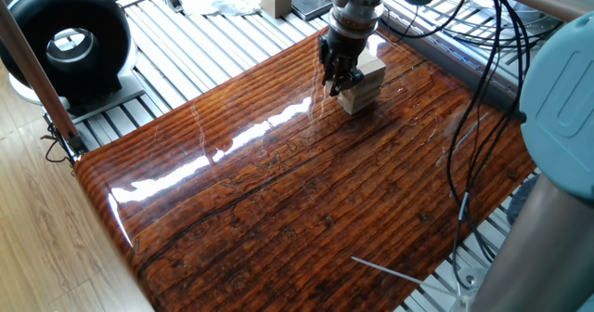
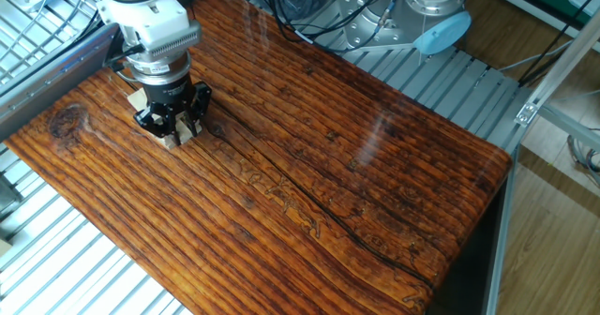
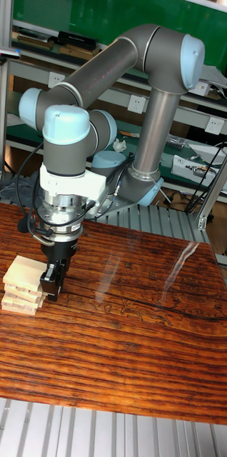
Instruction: Play Jenga
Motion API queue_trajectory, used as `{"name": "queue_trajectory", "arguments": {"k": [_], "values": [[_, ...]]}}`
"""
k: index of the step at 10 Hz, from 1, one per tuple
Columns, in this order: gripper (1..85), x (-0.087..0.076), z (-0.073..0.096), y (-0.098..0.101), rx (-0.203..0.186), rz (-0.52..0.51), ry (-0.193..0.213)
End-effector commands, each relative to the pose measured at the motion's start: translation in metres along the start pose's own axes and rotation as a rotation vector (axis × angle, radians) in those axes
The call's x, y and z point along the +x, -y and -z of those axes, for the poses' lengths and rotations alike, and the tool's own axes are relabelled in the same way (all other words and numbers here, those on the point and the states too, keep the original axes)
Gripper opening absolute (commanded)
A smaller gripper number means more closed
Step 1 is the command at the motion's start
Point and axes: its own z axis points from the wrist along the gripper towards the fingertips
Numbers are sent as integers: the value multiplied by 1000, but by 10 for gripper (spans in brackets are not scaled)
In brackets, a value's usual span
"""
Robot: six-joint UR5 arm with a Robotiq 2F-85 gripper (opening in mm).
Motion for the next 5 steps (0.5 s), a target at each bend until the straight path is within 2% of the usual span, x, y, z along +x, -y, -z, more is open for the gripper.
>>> {"name": "queue_trajectory", "arguments": {"k": [1, 5], "values": [[337, -1, 1, 1, 1, -11, 13], [290, -1, 1, 1, -1, -9, 12]]}}
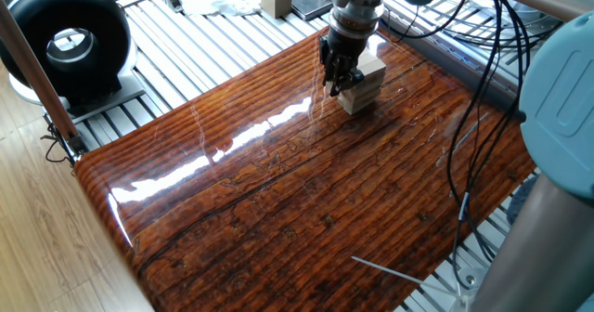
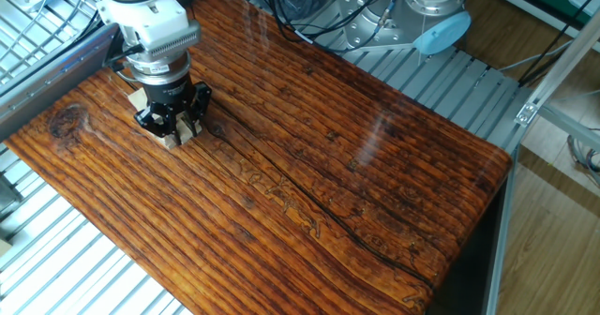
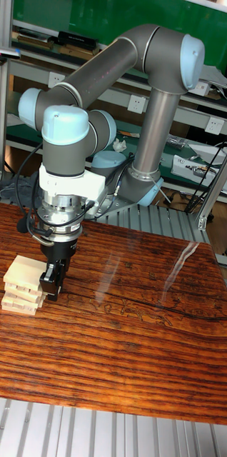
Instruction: Play Jenga
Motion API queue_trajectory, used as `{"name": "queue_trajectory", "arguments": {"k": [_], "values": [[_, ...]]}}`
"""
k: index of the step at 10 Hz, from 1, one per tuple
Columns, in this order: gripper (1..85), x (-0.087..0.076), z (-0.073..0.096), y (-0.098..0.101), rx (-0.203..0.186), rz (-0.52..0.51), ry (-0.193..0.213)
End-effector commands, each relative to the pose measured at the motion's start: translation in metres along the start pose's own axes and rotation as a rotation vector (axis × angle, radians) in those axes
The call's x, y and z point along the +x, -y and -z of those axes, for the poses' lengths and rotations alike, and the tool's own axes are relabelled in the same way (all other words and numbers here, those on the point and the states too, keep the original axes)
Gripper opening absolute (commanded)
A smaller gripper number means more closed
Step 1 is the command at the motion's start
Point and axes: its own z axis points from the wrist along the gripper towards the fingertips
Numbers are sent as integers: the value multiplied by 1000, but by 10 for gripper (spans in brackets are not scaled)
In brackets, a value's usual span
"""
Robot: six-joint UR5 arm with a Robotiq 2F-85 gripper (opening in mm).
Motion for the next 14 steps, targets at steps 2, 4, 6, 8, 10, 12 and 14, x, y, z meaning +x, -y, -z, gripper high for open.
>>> {"name": "queue_trajectory", "arguments": {"k": [2, 4, 6, 8, 10, 12, 14], "values": [[287, -2, 1, 1, 2, -7, 12], [293, -1, 2, 1, -1, -10, 10], [333, 1, 1, 1, 0, -12, 1], [347, 3, 1, 0, -4, -15, -3], [357, 2, 1, -2, -10, -23, -3], [360, 4, 2, -3, -15, -27, -10], [360, 7, 1, -3, -16, -27, -25]]}}
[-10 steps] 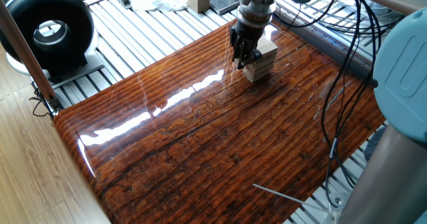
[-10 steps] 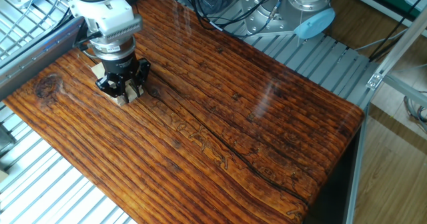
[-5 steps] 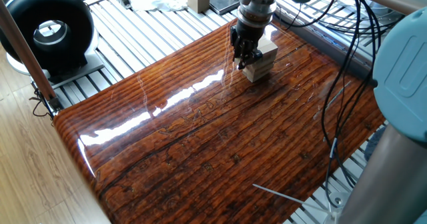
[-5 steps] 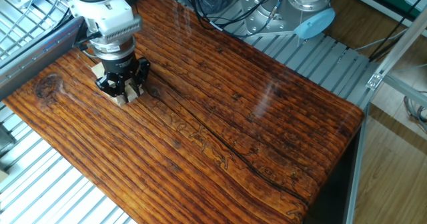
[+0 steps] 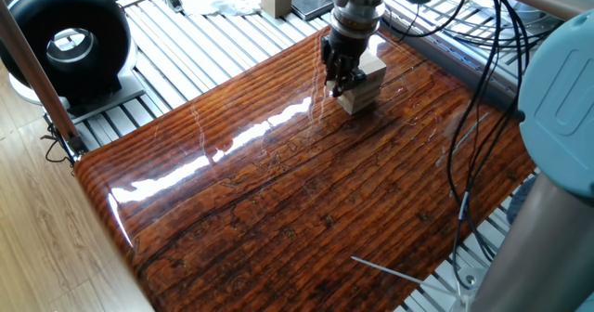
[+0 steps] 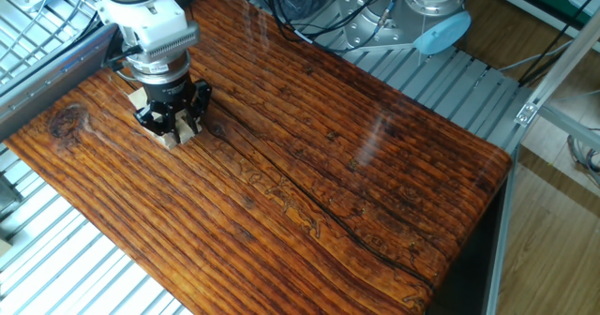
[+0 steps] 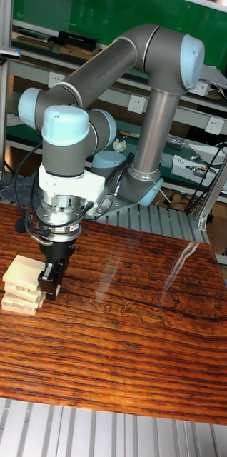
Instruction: Play Jenga
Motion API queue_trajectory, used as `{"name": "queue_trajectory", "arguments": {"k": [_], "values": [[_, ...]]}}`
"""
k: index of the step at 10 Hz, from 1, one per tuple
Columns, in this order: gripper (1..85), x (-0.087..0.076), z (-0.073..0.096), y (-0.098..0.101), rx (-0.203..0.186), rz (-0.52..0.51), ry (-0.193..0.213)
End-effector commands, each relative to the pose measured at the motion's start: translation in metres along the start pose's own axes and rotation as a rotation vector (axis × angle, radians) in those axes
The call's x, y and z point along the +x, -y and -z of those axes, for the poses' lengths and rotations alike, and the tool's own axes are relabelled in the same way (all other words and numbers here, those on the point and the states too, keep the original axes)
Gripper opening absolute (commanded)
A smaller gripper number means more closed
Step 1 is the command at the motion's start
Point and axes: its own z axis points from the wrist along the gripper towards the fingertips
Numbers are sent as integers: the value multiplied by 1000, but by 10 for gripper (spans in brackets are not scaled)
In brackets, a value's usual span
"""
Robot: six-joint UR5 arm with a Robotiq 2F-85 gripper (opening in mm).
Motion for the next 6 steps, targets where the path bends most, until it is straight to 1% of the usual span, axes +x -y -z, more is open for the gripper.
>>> {"name": "queue_trajectory", "arguments": {"k": [1, 6], "values": [[360, 1, 1, 1, -2, -12, -5], [360, 5, 0, 2, -2, -8, -23]]}}
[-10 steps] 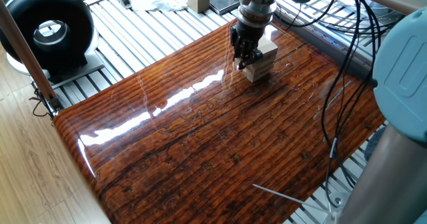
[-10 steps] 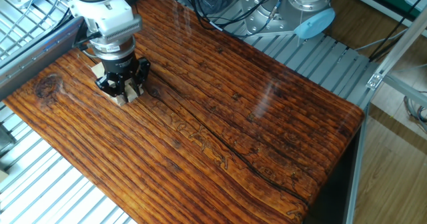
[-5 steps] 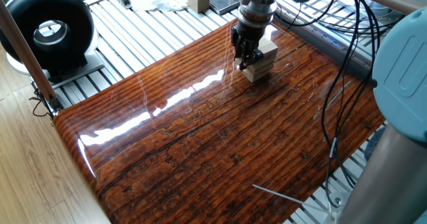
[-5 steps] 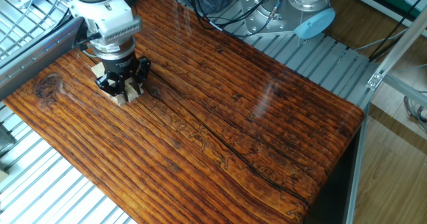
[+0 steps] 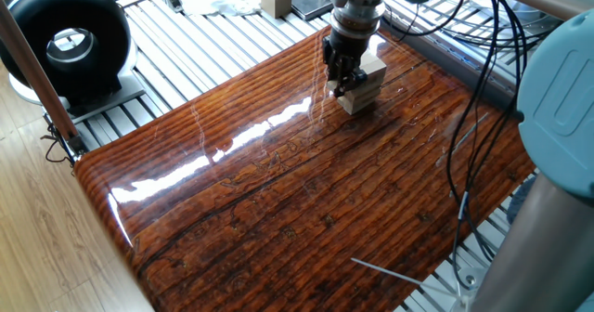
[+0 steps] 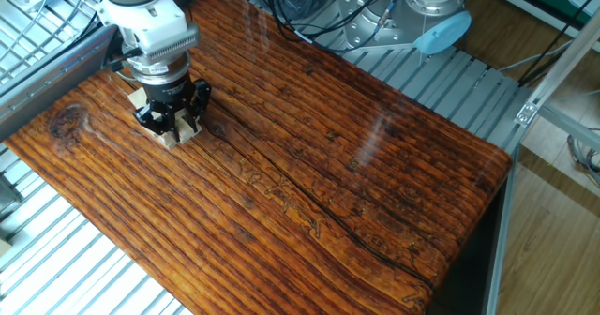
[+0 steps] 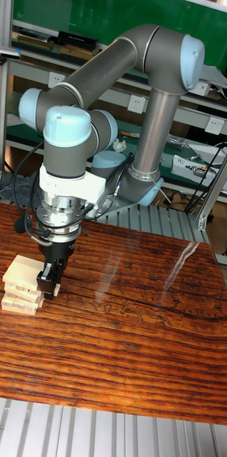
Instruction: Play Jenga
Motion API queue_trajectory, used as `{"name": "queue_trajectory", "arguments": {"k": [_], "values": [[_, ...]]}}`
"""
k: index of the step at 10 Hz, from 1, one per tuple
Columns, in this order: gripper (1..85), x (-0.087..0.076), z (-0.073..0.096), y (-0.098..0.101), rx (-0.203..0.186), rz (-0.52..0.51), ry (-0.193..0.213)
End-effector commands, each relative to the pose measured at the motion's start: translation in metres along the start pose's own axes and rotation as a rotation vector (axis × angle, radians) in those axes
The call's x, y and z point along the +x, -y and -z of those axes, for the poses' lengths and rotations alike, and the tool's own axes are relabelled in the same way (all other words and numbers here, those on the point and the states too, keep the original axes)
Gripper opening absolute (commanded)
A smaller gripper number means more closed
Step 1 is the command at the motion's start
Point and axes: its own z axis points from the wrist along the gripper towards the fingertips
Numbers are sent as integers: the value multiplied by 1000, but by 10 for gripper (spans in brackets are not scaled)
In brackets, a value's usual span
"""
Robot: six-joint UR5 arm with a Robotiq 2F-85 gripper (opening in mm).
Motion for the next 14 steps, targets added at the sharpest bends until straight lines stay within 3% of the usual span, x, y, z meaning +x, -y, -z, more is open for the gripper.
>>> {"name": "queue_trajectory", "arguments": {"k": [1, 14], "values": [[360, 1, 0, 1, 0, -6, 0], [367, -5, 3, 0, -10, -25, -17]]}}
